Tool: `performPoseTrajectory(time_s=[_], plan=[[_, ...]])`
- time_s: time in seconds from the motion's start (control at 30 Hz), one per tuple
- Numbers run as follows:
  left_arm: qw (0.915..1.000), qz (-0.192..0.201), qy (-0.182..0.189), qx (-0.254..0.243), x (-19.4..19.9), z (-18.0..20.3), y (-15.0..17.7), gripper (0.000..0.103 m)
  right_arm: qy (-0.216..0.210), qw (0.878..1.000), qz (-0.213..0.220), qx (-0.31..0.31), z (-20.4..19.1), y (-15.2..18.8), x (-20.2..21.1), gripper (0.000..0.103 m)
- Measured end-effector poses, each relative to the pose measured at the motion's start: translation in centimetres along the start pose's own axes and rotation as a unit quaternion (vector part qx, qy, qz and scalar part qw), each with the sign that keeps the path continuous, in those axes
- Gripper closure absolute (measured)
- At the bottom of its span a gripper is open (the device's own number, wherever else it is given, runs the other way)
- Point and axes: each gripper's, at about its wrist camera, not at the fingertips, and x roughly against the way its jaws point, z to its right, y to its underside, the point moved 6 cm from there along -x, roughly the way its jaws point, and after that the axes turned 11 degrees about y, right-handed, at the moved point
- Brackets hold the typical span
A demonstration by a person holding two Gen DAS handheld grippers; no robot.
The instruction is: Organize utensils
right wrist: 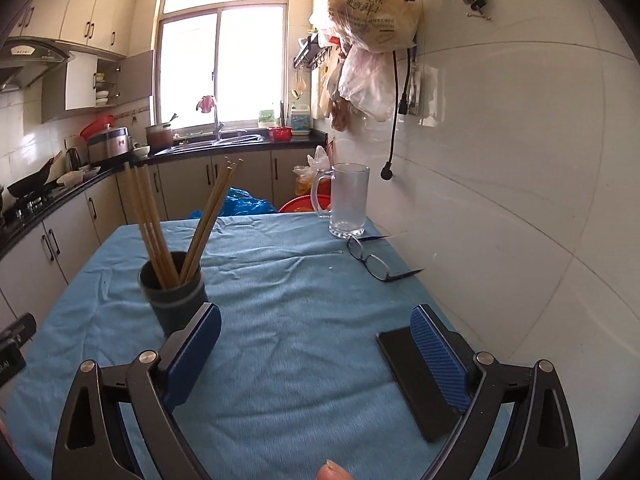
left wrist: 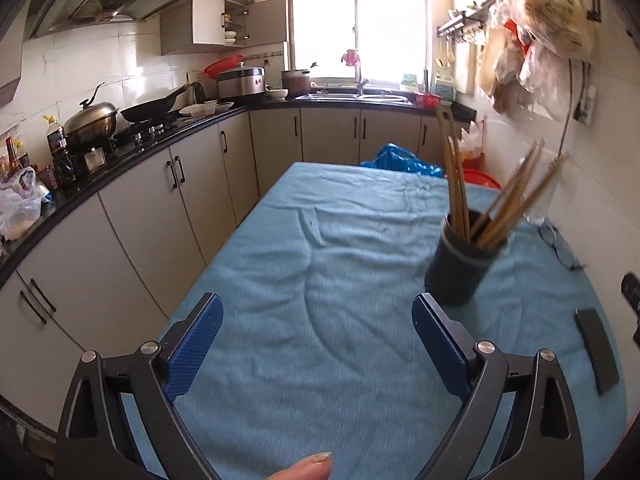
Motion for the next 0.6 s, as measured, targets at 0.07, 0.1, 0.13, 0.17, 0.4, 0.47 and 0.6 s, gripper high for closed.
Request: performPoseTrajectory(time_s=[0.07,0.1,0.13,0.17,0.4,0.47,0.6], plan=[[0.9999,-0.005,0.005,-0.009,1.0,0.3,1.1,0.008,0.002,1.0,0.003,0.003,0.4,0.6,1.2,0.005],[0.9999,-0.005,0.005,-0.012,1.4,0.4,1.5,0.008,0.002,1.0,0.003,0.004,0.5,0.8,1.6,0.005],[0.9999,-0.004,0.004,-0.016,1.9,0.5,1.9,0.008,0.003,1.0,0.005,0.006,0.7,1.1,2.4,0.005],[0.9998,-0.001,0.004,-0.021,2.5,0.6,2.3,0.008,0.002,1.0,0.007,0.007,0.8,1.4,2.9,0.005],[0.9986,-0.004,-0.009,-0.052,5.7,1.1,5.5,0.001,-0.003,1.0,0.01,0.016,1.8,4.5,7.1,0.003],[0.9981,-0.005,-0.015,-0.059,5.8,1.2,6.1,0.0,0.002,1.0,0.011,0.018,2.0,5.2,7.7,0.003],[0.998,0.0,-0.031,-0.055,5.7,1.0,6.8,0.0,0.008,1.0,0.001,0.023,1.8,6.6,7.5,0.002]])
